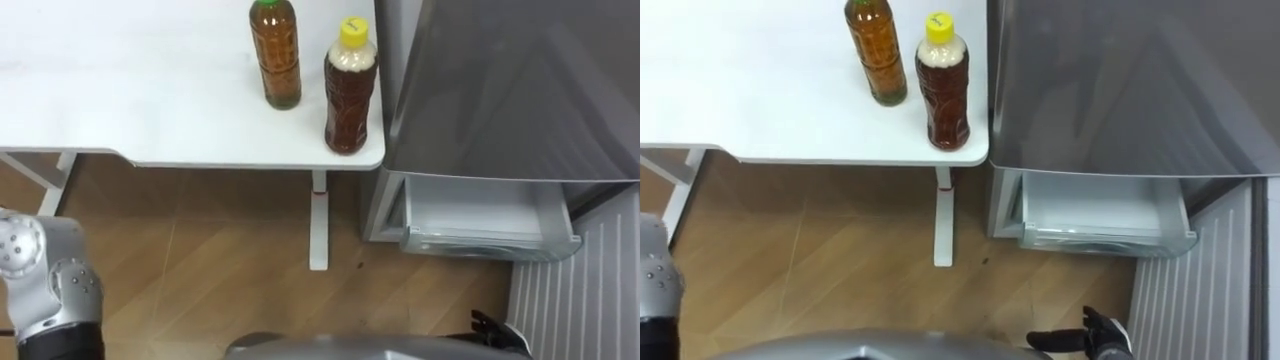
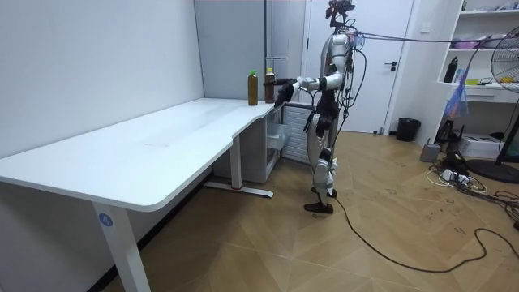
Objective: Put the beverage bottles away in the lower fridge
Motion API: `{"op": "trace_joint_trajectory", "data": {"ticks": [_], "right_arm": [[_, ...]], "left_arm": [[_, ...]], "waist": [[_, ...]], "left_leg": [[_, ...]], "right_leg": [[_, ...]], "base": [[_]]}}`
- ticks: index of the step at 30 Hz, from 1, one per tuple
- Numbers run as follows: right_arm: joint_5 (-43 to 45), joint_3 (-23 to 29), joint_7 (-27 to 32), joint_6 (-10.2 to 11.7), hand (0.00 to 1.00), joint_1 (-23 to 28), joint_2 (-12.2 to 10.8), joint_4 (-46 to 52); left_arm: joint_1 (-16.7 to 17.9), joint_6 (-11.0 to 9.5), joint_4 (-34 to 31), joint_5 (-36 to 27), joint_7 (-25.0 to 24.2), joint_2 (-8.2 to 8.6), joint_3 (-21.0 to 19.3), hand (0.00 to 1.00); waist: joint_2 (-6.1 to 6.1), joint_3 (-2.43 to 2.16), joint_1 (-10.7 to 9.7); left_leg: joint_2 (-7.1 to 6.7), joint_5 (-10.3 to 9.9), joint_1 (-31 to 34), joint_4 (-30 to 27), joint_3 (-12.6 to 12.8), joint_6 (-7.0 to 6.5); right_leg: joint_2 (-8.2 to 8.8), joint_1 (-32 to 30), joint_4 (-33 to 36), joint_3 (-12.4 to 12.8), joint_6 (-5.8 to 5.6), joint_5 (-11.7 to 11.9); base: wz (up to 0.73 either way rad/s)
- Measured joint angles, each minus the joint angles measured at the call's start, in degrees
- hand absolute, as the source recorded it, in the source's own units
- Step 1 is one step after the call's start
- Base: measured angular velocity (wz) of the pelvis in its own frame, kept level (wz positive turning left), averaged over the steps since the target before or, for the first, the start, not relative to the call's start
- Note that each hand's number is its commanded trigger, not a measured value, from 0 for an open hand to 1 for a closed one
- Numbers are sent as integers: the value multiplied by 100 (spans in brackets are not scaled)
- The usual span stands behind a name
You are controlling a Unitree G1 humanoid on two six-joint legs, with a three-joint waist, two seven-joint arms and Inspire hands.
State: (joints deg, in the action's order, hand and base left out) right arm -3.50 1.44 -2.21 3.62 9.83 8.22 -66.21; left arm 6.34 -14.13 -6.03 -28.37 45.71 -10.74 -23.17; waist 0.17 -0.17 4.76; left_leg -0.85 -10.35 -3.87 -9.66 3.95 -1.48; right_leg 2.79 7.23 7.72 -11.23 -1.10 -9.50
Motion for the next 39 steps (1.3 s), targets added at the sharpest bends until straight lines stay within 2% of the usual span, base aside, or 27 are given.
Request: {"op": "trace_joint_trajectory", "data": {"ticks": [2, 7, 11, 15, 17, 19, 21, 23, 25, 30, 35, 39], "right_arm": [[-83, 25, -42, 6, 0, 34, 0, 11], [-69, 32, -101, 16, 0, -28, 2, -25], [-75, 107, -222, 25, 0, -137, 12, -74], [-83, 168, -245, 62, 0, -197, 6, -152], [-101, 170, -297, 64, 0, -204, 7, -187], [-122, 172, -314, 64, 0, -213, 9, -188], [-119, 203, -399, 64, 0, -243, 8, -188], [-186, 209, -458, 65, 0, -240, 9, -188], [-202, 223, -489, 61, 0, -261, 17, -188], [-275, 238, -495, 47, 0, -352, 23, -315], [-298, 280, -463, 39, 0, -364, 34, -365], [-305, 316, -428, 4, 0, -381, 35, -380]], "left_arm": [[8, 4, -522, 183, -400, 0, 15, 0], [3, 49, -1075, 829, -1079, -1, 152, 0], [3, 53, -1534, 860, -1683, -1, 357, 0], [-21, 108, -1665, 896, -2199, -1, 471, 0], [-45, 221, -1810, 878, -2586, -1, 610, 0], [-68, 263, -1857, 879, -2857, -6, 774, 0], [-102, 338, -1865, 877, -3113, -5, 887, 0], [-265, 490, -1865, 857, -3387, -5, 1041, 0], [-402, 592, -1865, 859, -3608, -5, 1125, 0], [-578, 775, -1866, 861, -4099, -5, 1281, 0], [-581, 1068, -1866, 872, -4602, -3, 1553, 0], [-581, 1217, -1867, 758, -4866, -3, 1588, 0]], "waist": [[12, 9, -22], [41, 35, -157], [62, 38, -298], [76, 32, -449], [49, 16, -488], [52, 18, -519], [45, 29, -604], [42, 62, -633], [49, 73, -664], [76, 62, -791], [125, 27, -841], [156, 8, -896]], "left_leg": [[-3, 0, -64, 8, -11, 0], [-4, -7, -67, -11, -14, 1], [-19, -7, 12, -46, -15, -2], [-24, -6, 28, -98, -23, -4], [-21, -6, 49, -95, -24, -4], [-16, -6, 47, -87, -26, -4], [-4, -6, 40, -83, -30, -3], [14, -12, 34, -74, 5, 4], [14, -15, 51, -58, 17, 1], [14, -17, 25, -14, 57, -2], [12, -16, 6, 0, 72, -3], [15, -15, -3, -1, 71, -2]], "right_leg": [[0, 100, -3, -15, 0, 0], [-1, 136, -4, -16, 0, 0], [5, 79, -43, 24, -2, -3], [3, 71, -83, 34, -1, -3], [1, 44, -76, 36, -1, -3], [1, 31, -50, 35, -1, -3], [-2, 15, -13, 34, -2, -3], [-14, -7, 2, 39, -2, -3], [-10, -31, 3, 34, -2, -3], [-4, -44, 6, 41, -2, -3], [-8, -25, 7, 91, -2, -3], [-14, -20, 7, 102, -2, -3]], "base": [[2], [1], [0], [2], [0], [0], [0], [-8], [-7], [-5], [0], [0]]}}
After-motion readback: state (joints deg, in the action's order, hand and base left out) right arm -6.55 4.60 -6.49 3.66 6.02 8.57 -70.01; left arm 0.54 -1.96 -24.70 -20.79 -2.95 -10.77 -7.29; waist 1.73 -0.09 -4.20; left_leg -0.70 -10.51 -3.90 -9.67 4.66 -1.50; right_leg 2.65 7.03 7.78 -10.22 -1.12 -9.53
